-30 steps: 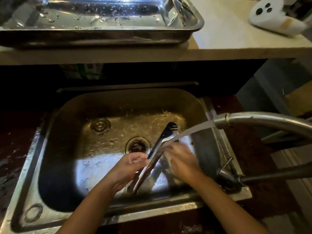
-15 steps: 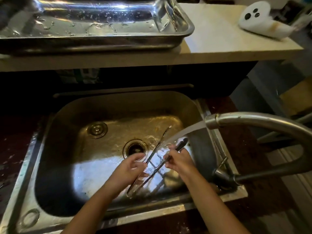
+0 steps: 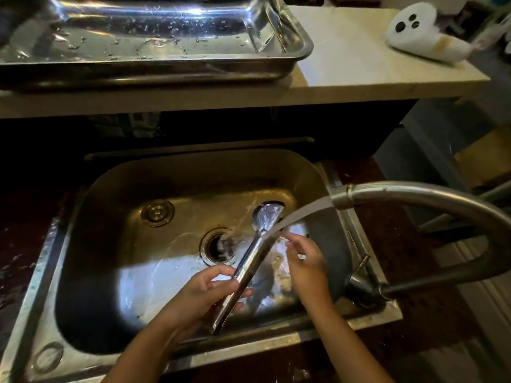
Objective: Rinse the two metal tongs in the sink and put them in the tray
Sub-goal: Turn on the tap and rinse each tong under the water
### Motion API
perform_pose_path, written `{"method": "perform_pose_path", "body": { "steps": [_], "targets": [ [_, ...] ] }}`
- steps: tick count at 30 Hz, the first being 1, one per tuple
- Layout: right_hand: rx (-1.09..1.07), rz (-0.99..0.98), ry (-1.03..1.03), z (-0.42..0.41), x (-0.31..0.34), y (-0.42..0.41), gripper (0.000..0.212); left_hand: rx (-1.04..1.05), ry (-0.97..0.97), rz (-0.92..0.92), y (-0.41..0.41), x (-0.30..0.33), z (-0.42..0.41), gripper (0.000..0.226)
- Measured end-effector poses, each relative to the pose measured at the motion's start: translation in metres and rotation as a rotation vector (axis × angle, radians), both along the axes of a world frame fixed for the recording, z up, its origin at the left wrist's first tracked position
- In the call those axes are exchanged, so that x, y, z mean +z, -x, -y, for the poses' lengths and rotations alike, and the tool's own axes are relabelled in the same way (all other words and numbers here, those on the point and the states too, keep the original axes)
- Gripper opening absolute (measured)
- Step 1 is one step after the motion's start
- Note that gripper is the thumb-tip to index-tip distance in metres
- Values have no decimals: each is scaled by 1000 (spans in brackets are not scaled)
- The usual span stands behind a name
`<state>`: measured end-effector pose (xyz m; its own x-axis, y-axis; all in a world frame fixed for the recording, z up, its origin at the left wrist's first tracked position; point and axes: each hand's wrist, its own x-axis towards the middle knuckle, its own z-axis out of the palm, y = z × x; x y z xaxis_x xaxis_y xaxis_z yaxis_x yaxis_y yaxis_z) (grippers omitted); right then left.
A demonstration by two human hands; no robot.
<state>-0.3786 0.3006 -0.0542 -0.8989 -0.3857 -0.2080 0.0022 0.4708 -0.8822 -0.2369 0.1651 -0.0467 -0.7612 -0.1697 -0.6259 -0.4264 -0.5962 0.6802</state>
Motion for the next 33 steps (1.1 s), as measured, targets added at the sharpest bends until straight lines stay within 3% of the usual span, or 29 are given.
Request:
{"method": "perform_pose_path", "body": {
  "steps": [3,6,12,17,23,27,31,33],
  "targets": [
    [150,-217,-101,-14,-5,-5,36,20,-105,-5,-4,-1,1,35],
    [374,-428,-174,-18,-7,-8,45,38,-117,-15,-6,-4,1,27],
    [781,-618,-293,-11,-4,0,47,11,-77,-14,-10,-4,2,20],
    [548,-637,-428,1,4,33,43,-13,-39,-40,-11,-3,5,21],
    [821,-689,-346,-10,-5,-7,42,-26,-8,-21,-10,-9,1,25],
    [586,-644,-419,0,1,18,42,-16,9,-57,-1,-10,1,31],
    [950,-619,-237,-9,2,-29,41,13,46,-48,8,-11,3,27],
    [940,-643,-267,-9,4,-19,42,12,41,-45,9,-13,2,24]
  ]
}}
